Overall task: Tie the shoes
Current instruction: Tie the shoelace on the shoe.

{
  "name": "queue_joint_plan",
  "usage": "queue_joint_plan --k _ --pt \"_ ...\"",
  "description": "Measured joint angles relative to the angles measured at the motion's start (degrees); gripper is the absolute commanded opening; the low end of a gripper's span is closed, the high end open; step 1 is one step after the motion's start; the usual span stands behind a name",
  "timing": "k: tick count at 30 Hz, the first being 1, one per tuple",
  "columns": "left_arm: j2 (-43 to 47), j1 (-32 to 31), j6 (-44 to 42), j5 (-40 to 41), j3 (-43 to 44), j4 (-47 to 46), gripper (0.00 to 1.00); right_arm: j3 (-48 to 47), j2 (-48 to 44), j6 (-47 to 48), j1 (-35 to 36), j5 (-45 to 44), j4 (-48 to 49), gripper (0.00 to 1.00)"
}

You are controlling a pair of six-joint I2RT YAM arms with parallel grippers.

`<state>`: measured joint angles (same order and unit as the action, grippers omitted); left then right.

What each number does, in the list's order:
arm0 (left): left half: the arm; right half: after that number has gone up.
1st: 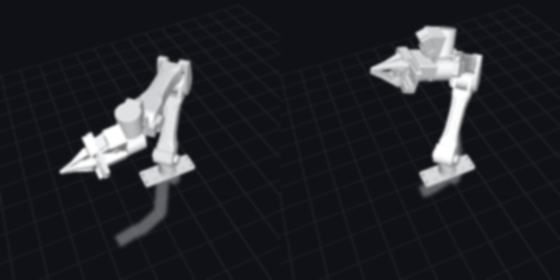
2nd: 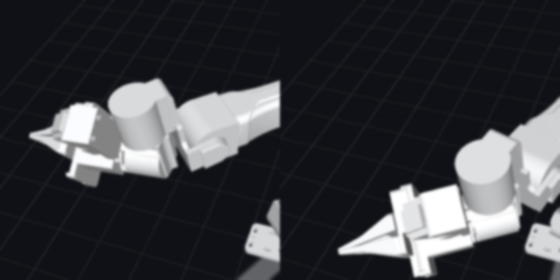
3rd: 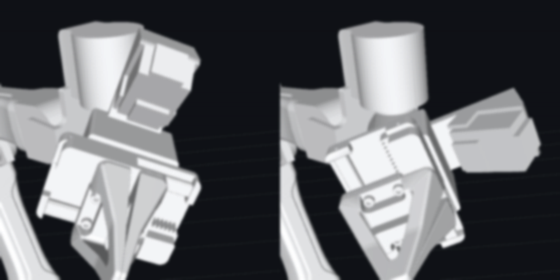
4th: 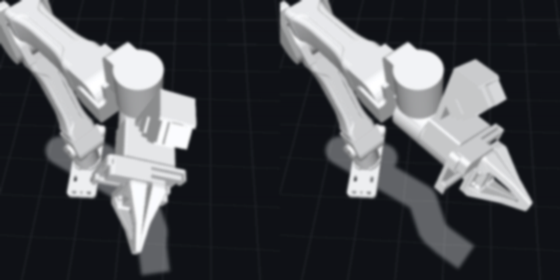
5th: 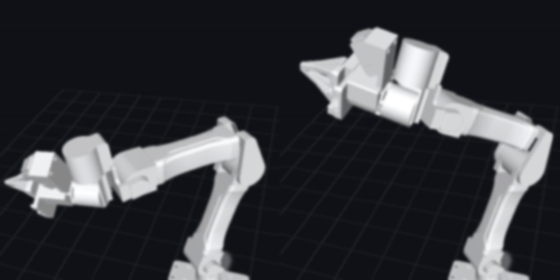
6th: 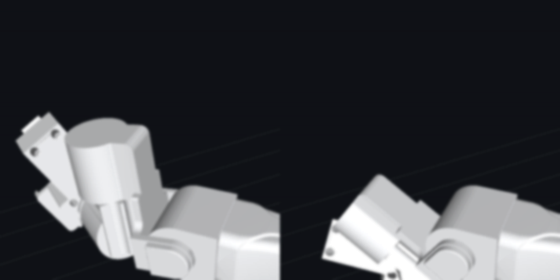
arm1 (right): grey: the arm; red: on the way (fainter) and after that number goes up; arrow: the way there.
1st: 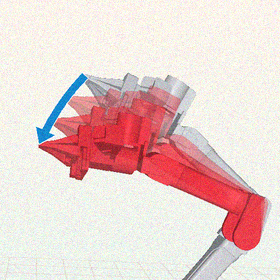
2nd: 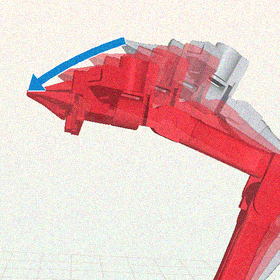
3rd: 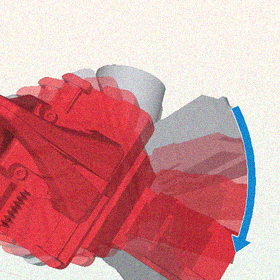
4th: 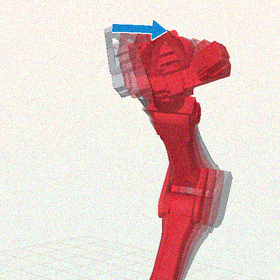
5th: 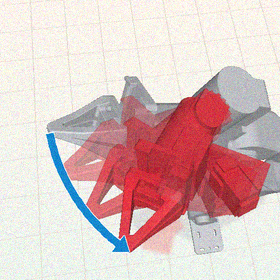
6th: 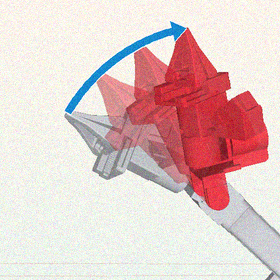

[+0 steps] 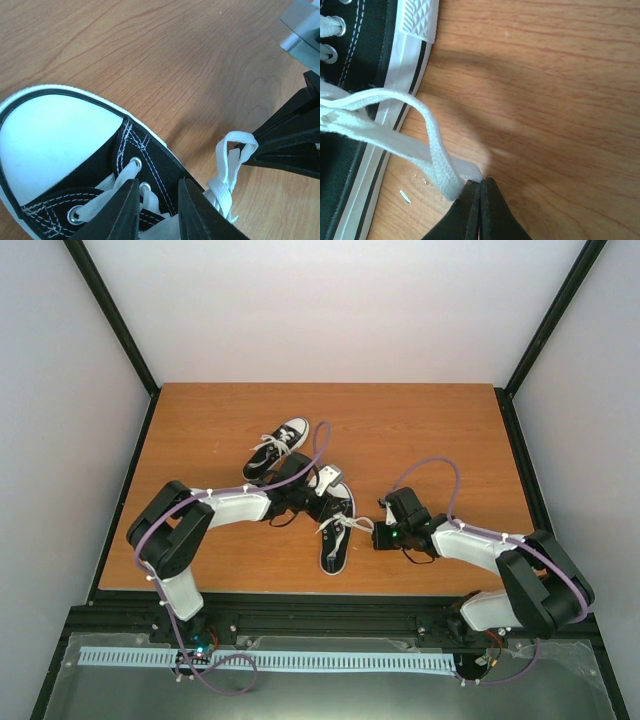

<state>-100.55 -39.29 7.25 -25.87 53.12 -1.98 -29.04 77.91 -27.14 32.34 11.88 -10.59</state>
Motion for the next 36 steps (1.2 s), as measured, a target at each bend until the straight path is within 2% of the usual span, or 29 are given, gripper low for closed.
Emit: queue_joint_plan --k 3,5,7,12,17,24,29,36 --pt "0.50 0.00 0.42 0.28 0.00 0.02 0.47 0.02 -0.46 -0.59 0.02 -0.57 -0.37 0.05" --pt "0.96 0.00 1.51 0.61 0.04 0.24 0.57 0.20 -0.96 -0.79 0.02 -0.55 -0.35 0.17" --pt "1.64 0.00 2.93 1.11 0.22 0.79 0.61 0.28 -1.38 -0.76 0.02 -0.48 -0.59 0.28" --pt "5.68 0.00 10.03 3.89 0.44 3.78 0.66 0.61 -4.13 -1.73 0.11 -0.44 -1.18 0.64" --pt "10.23 0.04 19.12 4.13 0.02 6.08 0.65 3.15 -11.10 -3.28 -0.76 1.16 -0.81 0.80" --pt "9.46 0.44 26.91 0.50 -2.64 6.64 0.66 8.48 -16.39 -9.68 -4.74 5.95 5.73 0.81" --pt "7.89 0.44 28.61 -1.44 -2.62 6.49 0.64 9.51 -12.90 -16.04 -4.98 8.92 13.64 0.71" --pt "3.82 0.44 28.85 -1.86 -1.03 6.58 0.53 9.16 -4.87 -18.43 -4.98 11.76 18.71 0.50"
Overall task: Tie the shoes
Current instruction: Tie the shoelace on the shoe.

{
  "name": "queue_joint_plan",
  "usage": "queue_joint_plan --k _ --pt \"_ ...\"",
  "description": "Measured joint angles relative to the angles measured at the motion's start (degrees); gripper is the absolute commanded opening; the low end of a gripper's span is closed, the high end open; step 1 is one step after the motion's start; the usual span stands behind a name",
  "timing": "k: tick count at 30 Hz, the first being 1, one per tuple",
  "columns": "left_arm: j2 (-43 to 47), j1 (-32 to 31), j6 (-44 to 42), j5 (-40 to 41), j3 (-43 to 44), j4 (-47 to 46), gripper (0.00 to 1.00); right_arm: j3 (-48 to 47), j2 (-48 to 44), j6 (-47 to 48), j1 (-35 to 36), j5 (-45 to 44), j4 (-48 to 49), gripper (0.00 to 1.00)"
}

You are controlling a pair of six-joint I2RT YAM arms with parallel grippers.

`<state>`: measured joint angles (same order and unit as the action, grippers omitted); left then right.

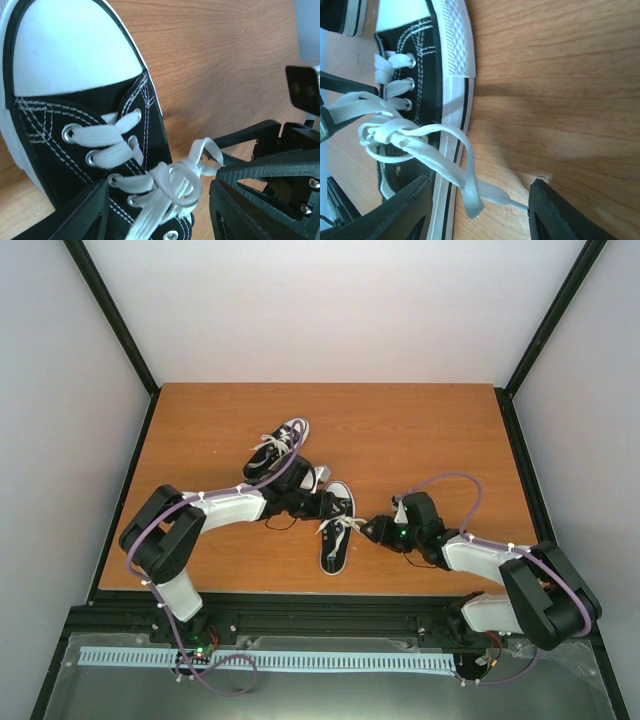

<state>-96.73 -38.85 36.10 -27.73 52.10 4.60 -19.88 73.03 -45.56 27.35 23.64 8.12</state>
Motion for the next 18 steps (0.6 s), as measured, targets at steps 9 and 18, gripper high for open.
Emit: queue_joint_plan --k 9,18 --pt "-1.70 0.02 0.61 -0.46 0.98 -0.31 0.31 -0.79 3.23 -0.15 0.00 1.79 2.01 0.27" --pt "-1.77 0.13 0.92 0.11 1.01 -0.72 0.01 -3.65 3.61 1.55 0.00 1.75 1.07 0.03"
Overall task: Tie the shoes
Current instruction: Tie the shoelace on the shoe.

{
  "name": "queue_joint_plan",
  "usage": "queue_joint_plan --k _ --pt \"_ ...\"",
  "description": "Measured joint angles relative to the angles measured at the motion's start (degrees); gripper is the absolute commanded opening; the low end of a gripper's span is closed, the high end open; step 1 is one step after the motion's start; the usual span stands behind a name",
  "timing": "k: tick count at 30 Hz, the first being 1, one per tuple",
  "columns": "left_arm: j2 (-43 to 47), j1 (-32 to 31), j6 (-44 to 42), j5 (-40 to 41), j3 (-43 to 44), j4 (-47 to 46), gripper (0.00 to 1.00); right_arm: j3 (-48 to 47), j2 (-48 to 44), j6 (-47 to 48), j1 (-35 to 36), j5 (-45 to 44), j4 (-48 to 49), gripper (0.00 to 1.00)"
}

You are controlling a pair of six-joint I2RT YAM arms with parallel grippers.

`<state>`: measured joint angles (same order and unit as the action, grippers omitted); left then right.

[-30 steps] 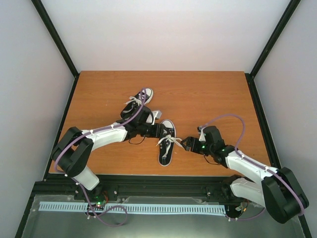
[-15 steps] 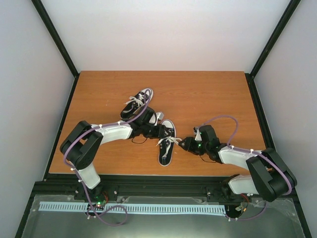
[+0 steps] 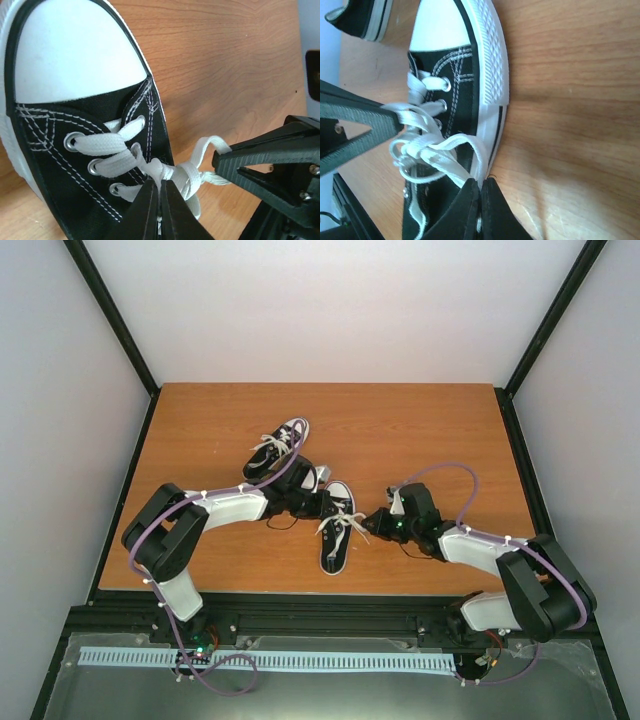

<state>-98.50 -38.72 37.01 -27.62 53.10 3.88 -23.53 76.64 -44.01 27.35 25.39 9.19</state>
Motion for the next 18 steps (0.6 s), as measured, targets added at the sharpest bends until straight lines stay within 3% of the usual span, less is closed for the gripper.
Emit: queue_joint_plan --k 18 --pt "7.04 4.83 1.07 4.90 -10.19 0.94 0.01 -8.52 6.14 0.02 -0.09 -9.88 -4.92 0.03"
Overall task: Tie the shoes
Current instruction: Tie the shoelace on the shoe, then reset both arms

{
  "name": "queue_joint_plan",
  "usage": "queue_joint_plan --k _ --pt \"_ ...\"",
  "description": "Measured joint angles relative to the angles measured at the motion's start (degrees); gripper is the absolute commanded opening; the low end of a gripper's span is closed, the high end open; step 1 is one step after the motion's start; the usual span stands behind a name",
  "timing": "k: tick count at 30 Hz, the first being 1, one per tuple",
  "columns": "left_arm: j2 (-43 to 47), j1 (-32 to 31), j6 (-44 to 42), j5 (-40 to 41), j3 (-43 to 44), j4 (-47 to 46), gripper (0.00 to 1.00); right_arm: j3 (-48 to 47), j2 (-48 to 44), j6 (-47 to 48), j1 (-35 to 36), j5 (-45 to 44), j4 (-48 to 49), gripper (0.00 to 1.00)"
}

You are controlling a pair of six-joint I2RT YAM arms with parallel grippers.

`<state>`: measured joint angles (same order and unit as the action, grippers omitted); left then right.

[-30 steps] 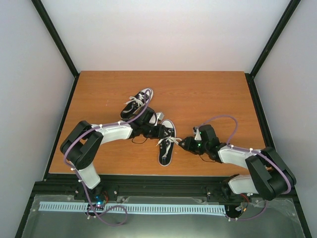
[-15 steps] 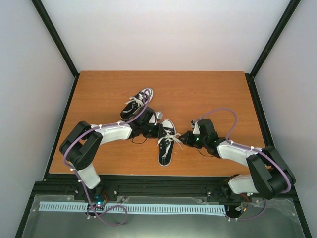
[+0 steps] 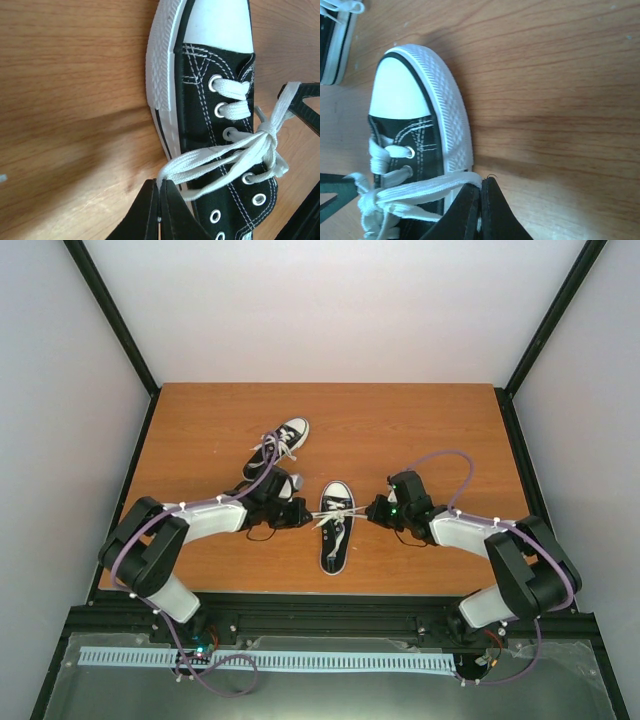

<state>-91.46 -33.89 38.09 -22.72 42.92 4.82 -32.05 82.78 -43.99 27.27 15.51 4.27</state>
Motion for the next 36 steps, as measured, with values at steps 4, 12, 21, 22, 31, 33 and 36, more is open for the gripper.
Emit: queue_joint_plan --k 4,12,21,22,31,33,36 --pt "2.05 0.83 -0.02 0.07 -1.44 0.50 0.01 -0.28 0.79 -0.22 -0.04 -0.98 -1.25 0.03" --pt "5.29 1.95 -0.09 0.52 -3.50 1.86 0.01 -0.57 -0.57 -0.24 -0.26 -2.51 -3.69 0.03" --pt "9.07 2.40 -0.09 0.66 -5.05 3.93 0.01 1.42 -6.58 -0.22 -0.26 -2.75 -6.69 0.03" --pt "9.33 2.40 -0.09 0.66 -5.05 4.17 0.01 1.79 -7.23 -0.17 -0.26 -2.62 -7.15 0.03" --pt "9.33 2.40 -0.04 0.61 -6.08 4.31 0.01 5.44 -9.99 1.03 -0.28 -0.20 -9.25 0.03" --pt "9.22 2.40 -0.04 0.61 -6.14 4.28 0.01 6.16 -9.99 1.09 -0.28 0.15 -9.22 0.03" --pt "9.20 2.40 0.00 0.66 -6.21 4.26 0.01 7.21 -9.90 1.09 -0.28 0.50 -8.96 0.03"
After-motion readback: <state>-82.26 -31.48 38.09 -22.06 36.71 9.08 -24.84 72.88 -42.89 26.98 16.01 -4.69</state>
